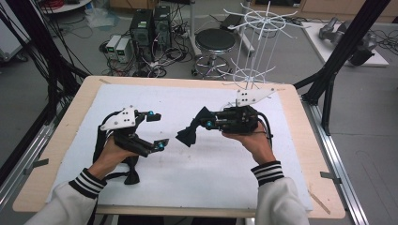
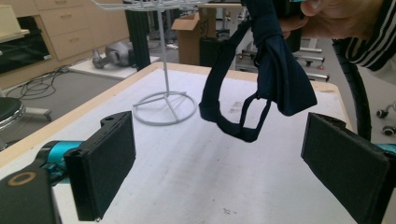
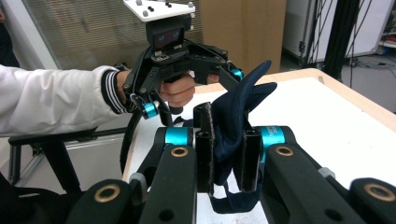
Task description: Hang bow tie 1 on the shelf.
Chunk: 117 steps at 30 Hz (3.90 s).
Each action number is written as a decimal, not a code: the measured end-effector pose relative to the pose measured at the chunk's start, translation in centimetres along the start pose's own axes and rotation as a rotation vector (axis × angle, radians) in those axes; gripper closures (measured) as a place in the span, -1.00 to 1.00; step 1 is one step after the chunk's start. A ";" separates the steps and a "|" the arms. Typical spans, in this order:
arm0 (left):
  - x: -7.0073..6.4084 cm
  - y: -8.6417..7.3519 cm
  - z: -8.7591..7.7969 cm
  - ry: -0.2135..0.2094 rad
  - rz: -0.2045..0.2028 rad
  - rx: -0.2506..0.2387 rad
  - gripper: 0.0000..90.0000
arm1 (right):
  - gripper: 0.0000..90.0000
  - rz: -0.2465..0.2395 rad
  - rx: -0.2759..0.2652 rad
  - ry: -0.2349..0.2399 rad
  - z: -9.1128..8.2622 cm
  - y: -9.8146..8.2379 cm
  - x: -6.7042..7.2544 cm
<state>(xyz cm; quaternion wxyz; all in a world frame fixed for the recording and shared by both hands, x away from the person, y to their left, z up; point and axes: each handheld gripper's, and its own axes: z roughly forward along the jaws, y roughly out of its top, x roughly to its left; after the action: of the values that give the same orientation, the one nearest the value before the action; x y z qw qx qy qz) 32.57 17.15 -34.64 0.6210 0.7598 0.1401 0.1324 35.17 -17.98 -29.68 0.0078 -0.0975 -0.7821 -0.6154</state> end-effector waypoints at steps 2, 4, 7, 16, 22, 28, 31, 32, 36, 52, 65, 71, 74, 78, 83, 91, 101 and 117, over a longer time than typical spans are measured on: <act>0.1 -0.2 -0.3 0.015 0.004 -0.006 -0.76 | 0.82 -0.002 -0.003 -0.009 -0.3 0.0 0.1; 0.3 -0.5 -0.8 0.033 -0.003 -0.019 -0.76 | 0.82 -0.007 -0.011 -0.013 -0.6 0.1 0.2; 0.5 -0.8 -1.5 0.056 -0.014 -0.029 -0.76 | 0.81 -0.008 -0.022 -0.034 -1.3 0.1 0.3; 1.6 -1.9 -3.7 0.134 -0.036 -0.050 -0.76 | 0.81 0.002 -0.101 -0.102 -4.2 -0.3 0.7; 1.8 -2.4 -4.5 0.149 -0.055 -0.057 -0.76 | 0.81 0.001 -0.124 -0.147 -5.7 -0.5 1.0; 1.8 -2.8 -5.0 0.163 -0.055 -0.060 -0.76 | 0.81 0.016 -0.156 -0.207 -7.4 -0.8 1.1; 1.8 -3.0 -5.2 0.174 -0.059 -0.061 -0.76 | 0.81 0.023 -0.167 -0.226 -8.2 -0.9 1.2; 1.9 -3.1 -5.3 0.172 -0.061 -0.059 -0.76 | 0.81 0.023 -0.169 -0.230 -8.4 -1.0 1.2; 1.9 -3.1 -5.6 0.182 -0.064 -0.062 -0.76 | 0.81 0.020 -0.181 -0.254 -9.4 -1.2 1.3; 1.9 -3.1 -5.8 0.188 -0.050 -0.063 -0.76 | 0.81 0.038 -0.199 -0.358 -13.0 -1.8 1.8; 1.9 -3.0 -5.7 0.184 -0.050 -0.062 -0.76 | 0.80 0.032 -0.180 -0.461 -13.9 -2.0 1.8; 1.9 -3.0 -5.8 0.185 -0.050 -0.064 -0.76 | 0.80 0.029 -0.175 -0.501 -14.0 -2.0 1.9; 2.0 -3.0 -5.8 0.185 -0.050 -0.063 -0.76 | 0.80 0.039 -0.175 -0.525 -14.1 -2.0 2.0; 2.0 -3.0 -5.9 0.187 -0.049 -0.063 -0.76 | 0.80 0.039 -0.193 -0.560 -14.4 -2.0 2.1; 2.0 -2.9 -5.9 0.189 -0.047 -0.064 -0.76 | 0.80 0.035 -0.207 -0.604 -14.7 -2.0 2.2; 2.0 -2.8 -6.0 0.192 -0.046 -0.065 -0.76 | 0.80 0.027 -0.205 -0.676 -15.0 -2.0 2.4; 2.0 -2.8 -6.0 0.189 -0.043 -0.066 -0.76 | 0.80 0.031 -0.214 -0.733 -15.3 -2.0 2.5; 2.1 -2.6 -6.0 0.193 -0.038 -0.063 -0.76 | 0.80 0.041 -0.185 -0.812 -15.6 -1.6 2.5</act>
<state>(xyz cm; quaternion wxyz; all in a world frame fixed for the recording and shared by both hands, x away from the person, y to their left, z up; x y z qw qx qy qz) 32.11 23.82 -36.02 0.6307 0.7208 0.2092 0.1974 30.74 -33.03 -27.09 -0.2981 -0.3480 -0.6608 -0.5944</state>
